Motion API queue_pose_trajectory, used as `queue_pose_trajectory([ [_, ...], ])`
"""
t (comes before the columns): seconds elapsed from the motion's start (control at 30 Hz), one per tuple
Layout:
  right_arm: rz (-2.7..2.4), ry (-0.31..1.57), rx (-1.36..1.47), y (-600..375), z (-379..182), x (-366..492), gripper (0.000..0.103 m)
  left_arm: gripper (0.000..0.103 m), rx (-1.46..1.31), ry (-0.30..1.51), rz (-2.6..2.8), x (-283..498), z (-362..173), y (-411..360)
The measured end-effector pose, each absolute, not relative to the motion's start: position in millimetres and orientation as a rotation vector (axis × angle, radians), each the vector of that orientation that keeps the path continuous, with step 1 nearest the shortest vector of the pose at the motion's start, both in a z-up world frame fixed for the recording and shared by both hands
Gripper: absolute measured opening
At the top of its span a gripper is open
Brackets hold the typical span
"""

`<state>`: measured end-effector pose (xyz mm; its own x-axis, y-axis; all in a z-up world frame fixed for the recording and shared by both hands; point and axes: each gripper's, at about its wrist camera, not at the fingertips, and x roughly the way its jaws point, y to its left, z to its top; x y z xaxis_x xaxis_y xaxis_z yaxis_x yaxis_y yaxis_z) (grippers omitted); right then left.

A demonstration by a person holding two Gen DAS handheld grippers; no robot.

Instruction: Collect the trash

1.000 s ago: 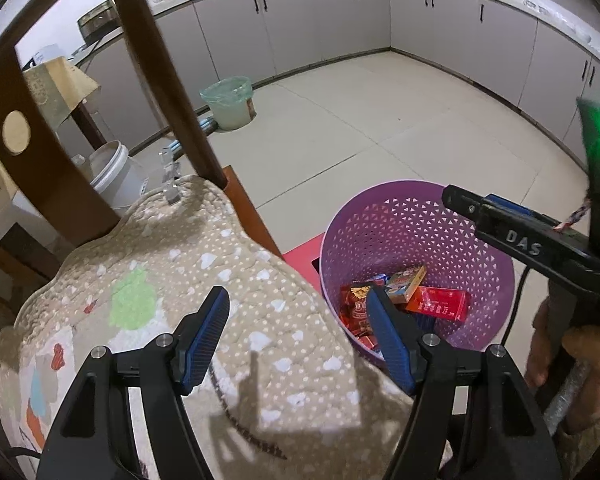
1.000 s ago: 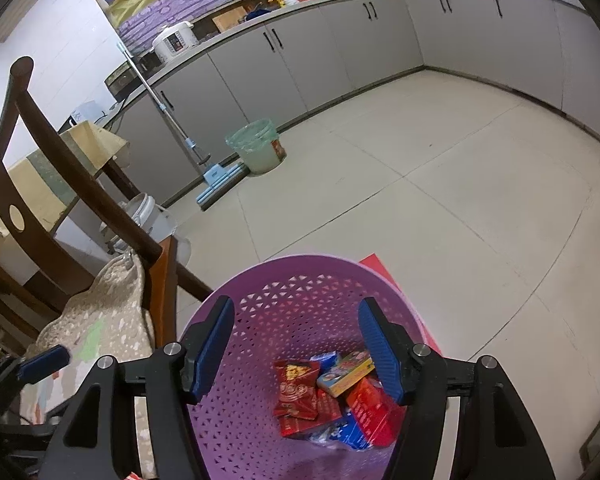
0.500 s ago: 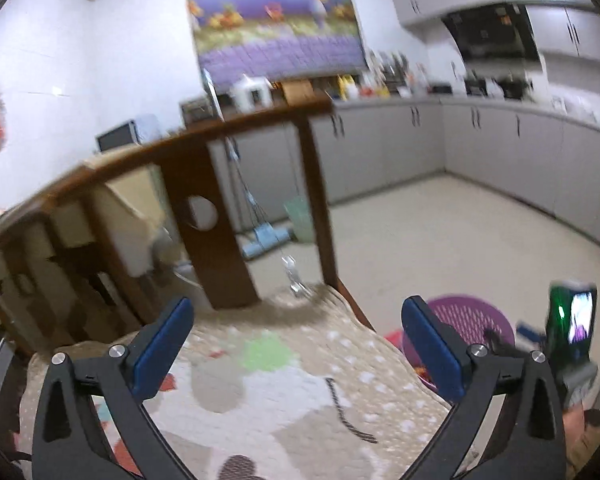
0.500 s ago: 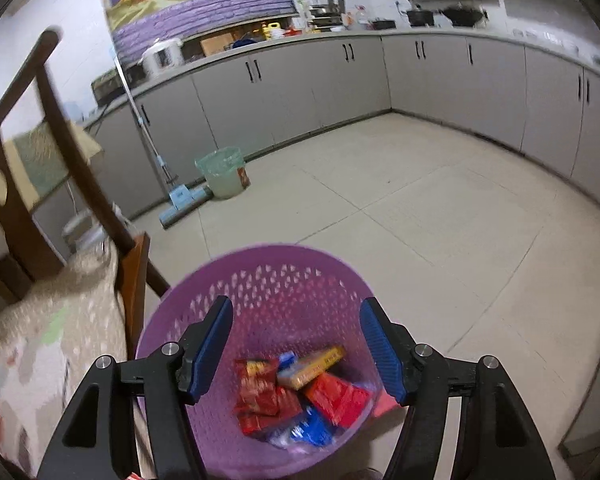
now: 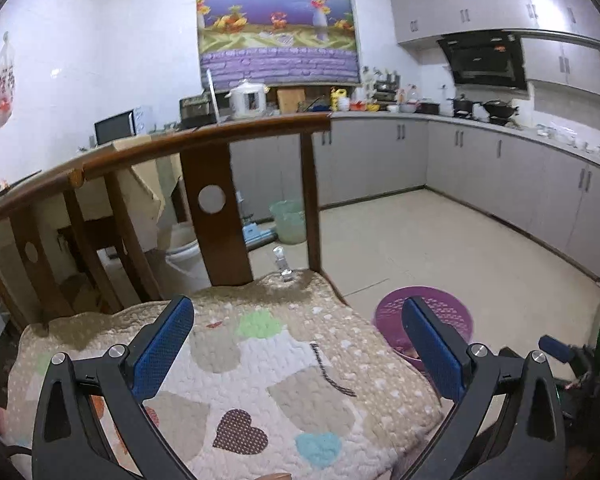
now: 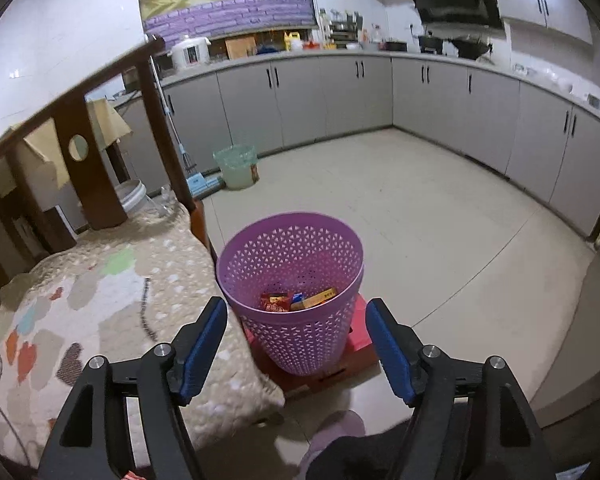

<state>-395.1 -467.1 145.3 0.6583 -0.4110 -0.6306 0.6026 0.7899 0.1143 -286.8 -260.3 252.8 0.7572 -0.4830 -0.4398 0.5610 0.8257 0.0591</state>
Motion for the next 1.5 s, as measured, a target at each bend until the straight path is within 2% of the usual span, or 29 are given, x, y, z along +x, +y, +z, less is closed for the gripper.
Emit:
queue_pose_trajectory([
  [0.23, -0.639, 0.611, 0.336, -445, 174, -421, 0.079, 0.103, 0.183, 0.431, -0.635, -322, 254, -259],
  [0.47, -0.662, 0.587, 0.347, -426, 173, -436, 0.082, 0.103, 0.228, 0.492, -0.637, -336, 242, -269],
  [1.5, -0.629, 0.637, 0.348, -418, 158, -421, 0.084, 0.103, 0.295, 0.684, -0.663, -318, 209, -279],
])
